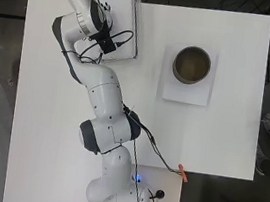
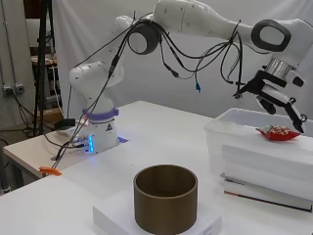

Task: Teleoperate dual arm-hand system to remove items from a box

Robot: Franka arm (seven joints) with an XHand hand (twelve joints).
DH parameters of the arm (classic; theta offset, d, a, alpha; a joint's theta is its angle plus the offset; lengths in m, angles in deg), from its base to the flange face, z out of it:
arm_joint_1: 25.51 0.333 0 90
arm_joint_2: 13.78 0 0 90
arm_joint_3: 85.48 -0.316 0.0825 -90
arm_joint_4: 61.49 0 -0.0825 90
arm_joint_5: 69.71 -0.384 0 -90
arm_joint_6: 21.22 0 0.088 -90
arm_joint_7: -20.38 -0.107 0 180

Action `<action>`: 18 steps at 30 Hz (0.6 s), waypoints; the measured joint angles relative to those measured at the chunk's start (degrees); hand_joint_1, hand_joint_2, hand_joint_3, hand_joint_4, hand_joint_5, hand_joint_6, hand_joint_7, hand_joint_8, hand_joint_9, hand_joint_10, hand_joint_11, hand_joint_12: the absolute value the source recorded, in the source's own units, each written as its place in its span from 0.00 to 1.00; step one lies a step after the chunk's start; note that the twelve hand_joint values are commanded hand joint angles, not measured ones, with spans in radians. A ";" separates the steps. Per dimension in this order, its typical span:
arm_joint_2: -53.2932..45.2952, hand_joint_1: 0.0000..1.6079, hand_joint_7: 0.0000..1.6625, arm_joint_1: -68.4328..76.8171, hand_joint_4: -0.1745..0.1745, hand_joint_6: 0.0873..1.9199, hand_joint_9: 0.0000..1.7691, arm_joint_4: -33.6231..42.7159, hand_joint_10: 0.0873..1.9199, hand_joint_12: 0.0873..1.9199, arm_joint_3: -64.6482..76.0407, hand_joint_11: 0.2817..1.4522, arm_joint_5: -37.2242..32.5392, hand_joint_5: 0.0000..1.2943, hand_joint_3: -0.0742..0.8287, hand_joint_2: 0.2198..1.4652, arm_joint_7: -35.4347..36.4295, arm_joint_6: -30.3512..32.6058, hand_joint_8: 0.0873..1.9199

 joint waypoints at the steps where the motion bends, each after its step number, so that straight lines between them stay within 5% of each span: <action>1: -0.21 0.08 0.29 0.63 1.00 0.00 0.26 0.75 0.00 0.00 0.01 0.14 0.57 0.36 0.06 0.53 0.04 0.06 0.00; 18: 4.18 0.08 0.23 1.15 1.00 0.00 0.24 -10.67 0.00 0.00 3.28 0.16 2.54 0.27 0.07 0.49 -0.33 4.13 0.00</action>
